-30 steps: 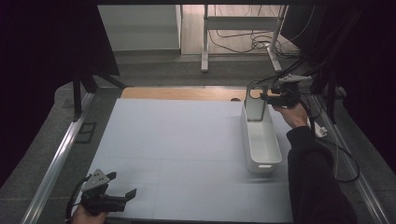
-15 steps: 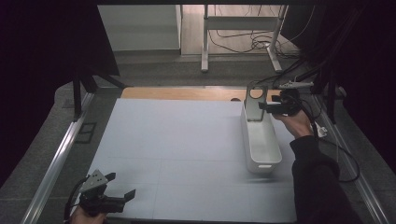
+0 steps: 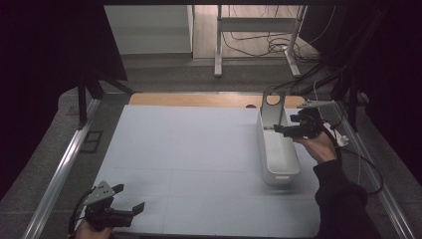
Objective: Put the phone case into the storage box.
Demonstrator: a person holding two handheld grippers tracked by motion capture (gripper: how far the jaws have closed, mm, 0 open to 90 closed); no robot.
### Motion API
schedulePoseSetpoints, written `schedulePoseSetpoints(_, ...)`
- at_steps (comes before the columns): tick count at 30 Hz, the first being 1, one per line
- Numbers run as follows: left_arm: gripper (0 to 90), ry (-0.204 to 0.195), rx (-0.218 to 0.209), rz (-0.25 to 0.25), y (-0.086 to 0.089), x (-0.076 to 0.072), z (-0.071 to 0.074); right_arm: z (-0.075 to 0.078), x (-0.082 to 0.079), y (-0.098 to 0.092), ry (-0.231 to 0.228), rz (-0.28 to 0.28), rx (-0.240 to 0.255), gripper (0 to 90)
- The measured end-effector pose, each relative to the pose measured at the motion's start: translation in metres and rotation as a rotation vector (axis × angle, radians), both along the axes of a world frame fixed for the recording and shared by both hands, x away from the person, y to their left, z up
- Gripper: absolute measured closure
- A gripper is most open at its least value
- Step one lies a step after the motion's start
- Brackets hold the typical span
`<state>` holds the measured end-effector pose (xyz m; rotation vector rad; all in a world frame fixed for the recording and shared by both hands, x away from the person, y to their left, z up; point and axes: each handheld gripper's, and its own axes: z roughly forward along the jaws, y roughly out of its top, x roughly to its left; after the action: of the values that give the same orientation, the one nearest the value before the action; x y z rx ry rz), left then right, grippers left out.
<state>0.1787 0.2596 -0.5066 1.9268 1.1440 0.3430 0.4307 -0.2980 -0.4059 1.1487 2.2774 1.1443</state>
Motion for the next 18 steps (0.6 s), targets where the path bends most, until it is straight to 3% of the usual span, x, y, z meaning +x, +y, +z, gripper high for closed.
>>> schedulePoseSetpoints(8,0.0,-0.001,-0.006,-0.003,0.001,0.0,0.0,-0.007,-0.024,0.005,0.031,0.007,-0.015,5.4)
schedulePoseSetpoints(18,0.0,0.005,-0.006,-0.009,0.0,0.0,0.0,-0.014,-0.053,0.011,0.037,0.013,-0.019,2.3)
